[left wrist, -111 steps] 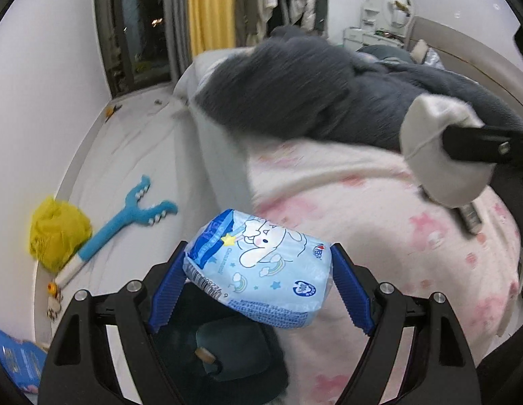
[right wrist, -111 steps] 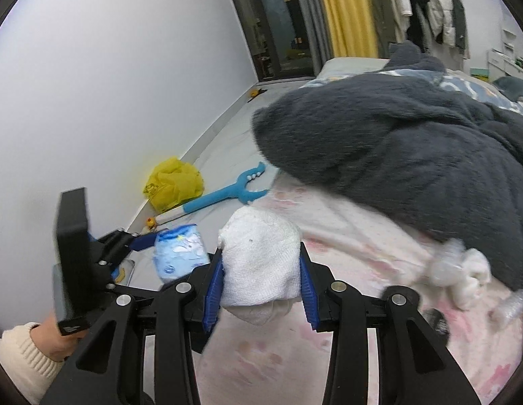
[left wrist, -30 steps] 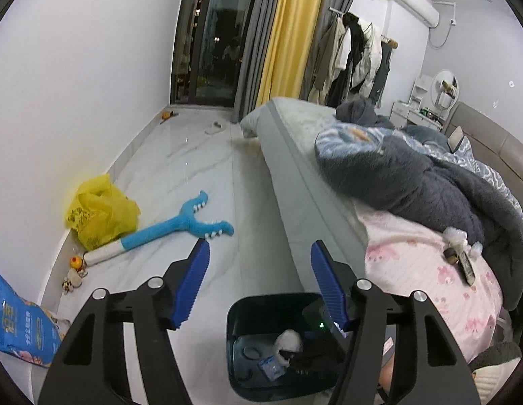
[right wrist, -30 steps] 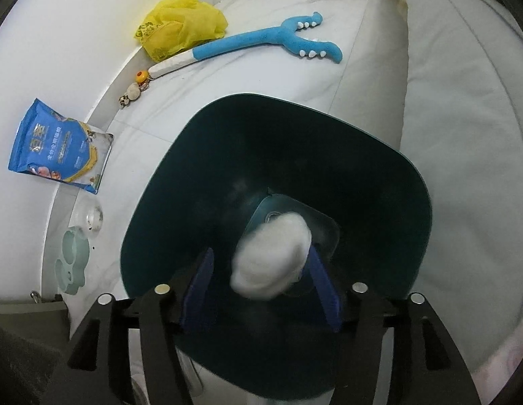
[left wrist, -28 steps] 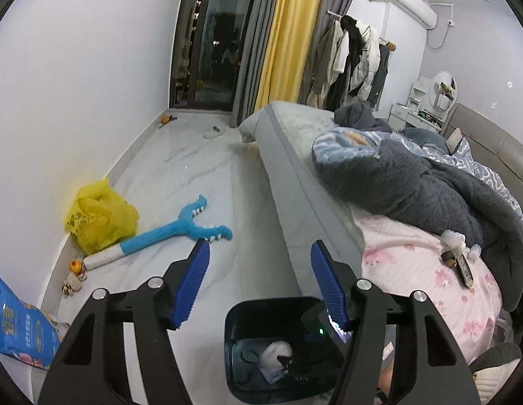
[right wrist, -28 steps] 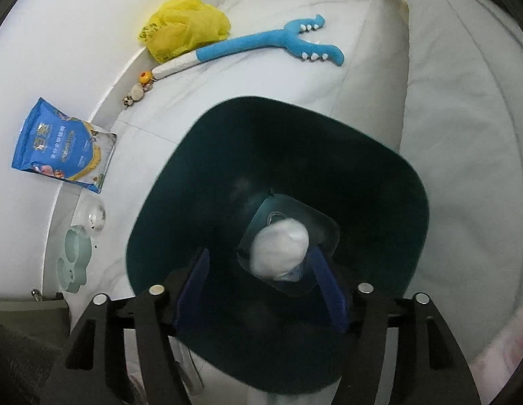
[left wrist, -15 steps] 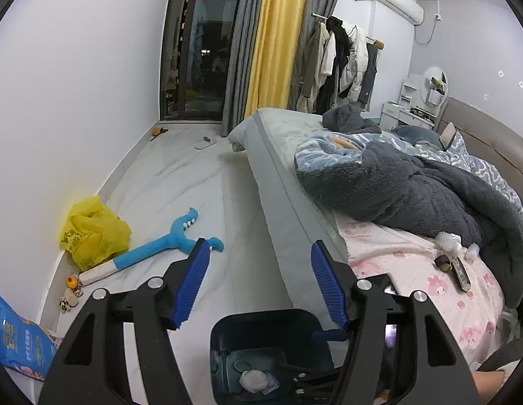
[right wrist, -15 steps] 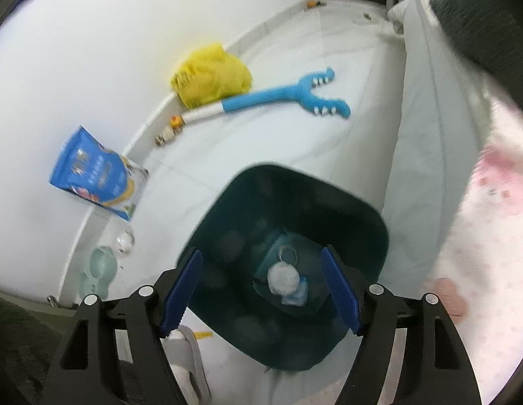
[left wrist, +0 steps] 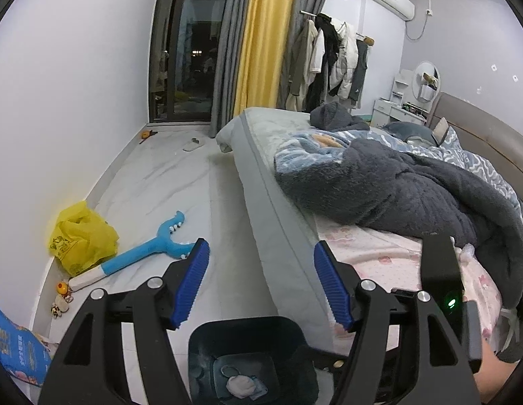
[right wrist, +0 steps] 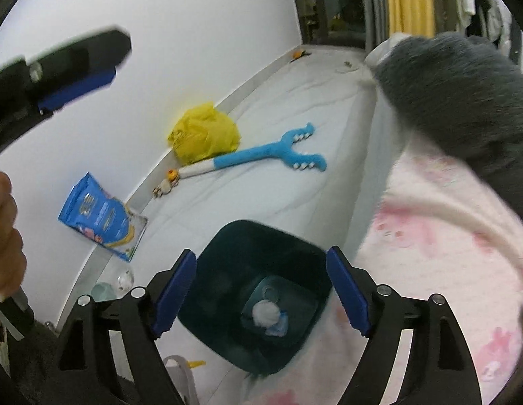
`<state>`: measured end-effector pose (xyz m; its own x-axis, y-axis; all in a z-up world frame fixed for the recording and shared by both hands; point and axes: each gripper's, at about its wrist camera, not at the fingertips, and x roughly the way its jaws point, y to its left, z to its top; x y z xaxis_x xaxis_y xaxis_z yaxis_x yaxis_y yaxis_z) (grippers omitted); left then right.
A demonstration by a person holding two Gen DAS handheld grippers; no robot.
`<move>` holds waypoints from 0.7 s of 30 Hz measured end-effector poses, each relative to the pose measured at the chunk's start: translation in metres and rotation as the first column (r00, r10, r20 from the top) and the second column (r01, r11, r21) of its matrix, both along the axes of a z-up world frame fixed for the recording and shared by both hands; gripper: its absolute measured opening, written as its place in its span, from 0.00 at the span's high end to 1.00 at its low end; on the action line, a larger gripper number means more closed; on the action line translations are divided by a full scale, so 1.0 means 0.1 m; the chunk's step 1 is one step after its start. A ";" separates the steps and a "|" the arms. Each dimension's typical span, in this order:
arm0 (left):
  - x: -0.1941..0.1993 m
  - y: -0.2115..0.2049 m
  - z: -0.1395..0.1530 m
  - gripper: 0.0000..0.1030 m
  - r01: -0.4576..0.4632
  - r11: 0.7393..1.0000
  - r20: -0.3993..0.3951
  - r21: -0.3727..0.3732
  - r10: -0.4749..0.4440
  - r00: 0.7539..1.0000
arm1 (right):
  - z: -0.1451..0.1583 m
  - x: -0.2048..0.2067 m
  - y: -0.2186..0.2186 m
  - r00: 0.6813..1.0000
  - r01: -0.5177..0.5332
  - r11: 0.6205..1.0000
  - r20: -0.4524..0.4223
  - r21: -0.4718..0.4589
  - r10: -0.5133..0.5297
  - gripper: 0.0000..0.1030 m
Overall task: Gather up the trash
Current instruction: 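Move the right gripper back to the bed and close on the black tissue pack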
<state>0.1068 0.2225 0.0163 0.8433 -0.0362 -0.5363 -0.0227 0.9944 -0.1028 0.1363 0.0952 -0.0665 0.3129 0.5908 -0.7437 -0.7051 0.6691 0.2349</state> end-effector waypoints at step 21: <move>0.28 -0.51 -0.06 0.22 0.056 0.998 -0.047 -0.023 -0.057 0.997 | 0.21 0.33 -0.98 0.969 0.234 0.972 0.070 0.024 -0.235 0.14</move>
<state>0.1343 0.1712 0.0101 0.8129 -0.0951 -0.5746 0.0282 0.9919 -0.1242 0.1688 -0.0027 -0.0452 0.4961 0.5058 -0.7057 -0.5440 0.8145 0.2013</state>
